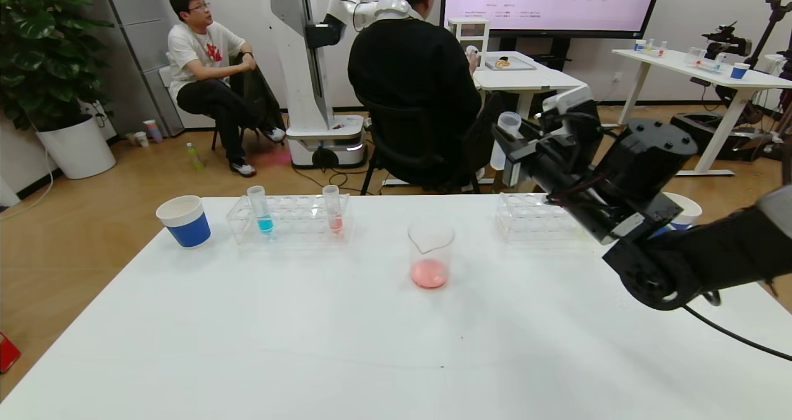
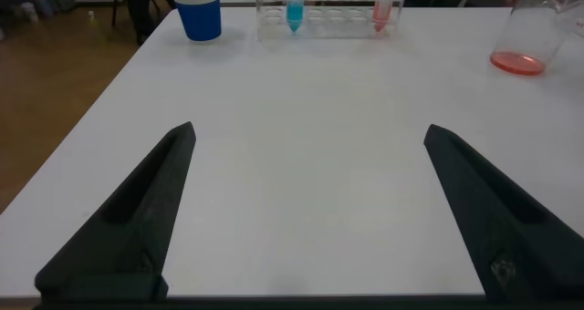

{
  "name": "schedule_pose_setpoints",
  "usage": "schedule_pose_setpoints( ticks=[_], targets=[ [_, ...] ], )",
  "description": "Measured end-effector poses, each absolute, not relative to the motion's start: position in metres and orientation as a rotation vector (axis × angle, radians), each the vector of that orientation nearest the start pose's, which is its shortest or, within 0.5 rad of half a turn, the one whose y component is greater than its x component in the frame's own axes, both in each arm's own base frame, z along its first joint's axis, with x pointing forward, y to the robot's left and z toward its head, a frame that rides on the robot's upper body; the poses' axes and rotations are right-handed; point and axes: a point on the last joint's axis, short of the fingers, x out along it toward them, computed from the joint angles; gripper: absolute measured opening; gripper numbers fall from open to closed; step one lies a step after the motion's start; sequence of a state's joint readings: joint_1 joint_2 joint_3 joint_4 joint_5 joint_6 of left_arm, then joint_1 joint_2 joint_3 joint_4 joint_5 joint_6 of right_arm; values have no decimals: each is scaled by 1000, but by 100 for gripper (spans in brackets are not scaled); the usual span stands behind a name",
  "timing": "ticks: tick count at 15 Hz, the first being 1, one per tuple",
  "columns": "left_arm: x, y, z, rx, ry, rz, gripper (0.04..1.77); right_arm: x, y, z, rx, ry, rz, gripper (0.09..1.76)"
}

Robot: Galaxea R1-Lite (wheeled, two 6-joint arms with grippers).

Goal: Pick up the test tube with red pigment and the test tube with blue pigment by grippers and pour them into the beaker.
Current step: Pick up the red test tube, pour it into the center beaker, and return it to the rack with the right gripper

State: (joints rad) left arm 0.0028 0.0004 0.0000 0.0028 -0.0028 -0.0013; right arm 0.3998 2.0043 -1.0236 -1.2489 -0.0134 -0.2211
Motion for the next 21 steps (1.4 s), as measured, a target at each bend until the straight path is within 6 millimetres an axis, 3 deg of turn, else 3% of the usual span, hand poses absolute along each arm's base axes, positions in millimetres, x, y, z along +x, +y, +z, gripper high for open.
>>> schedule_pose_setpoints(
  ticks=[3,6,10,15,17,21],
  targets=[
    [-23,0,75,-1,4,0,175,324,133,202,-96,-106,337,51],
    [-23,0,75,-1,4,0,175,308,106,216,-33,-90,284,51],
    [-23,0,75,-1,4,0,175,313,47,225,-11,-109,118,51],
    [-23,0,75,-2,3,0,175,316,-45,217,-22,-34,-85,51],
    [-23,0,75,-1,4,0,175,319,-69,211,-21,-17,-143,51],
    [-23,0,75,-1,4,0,175,338,-97,201,-19,-3,-214,51]
  ],
)
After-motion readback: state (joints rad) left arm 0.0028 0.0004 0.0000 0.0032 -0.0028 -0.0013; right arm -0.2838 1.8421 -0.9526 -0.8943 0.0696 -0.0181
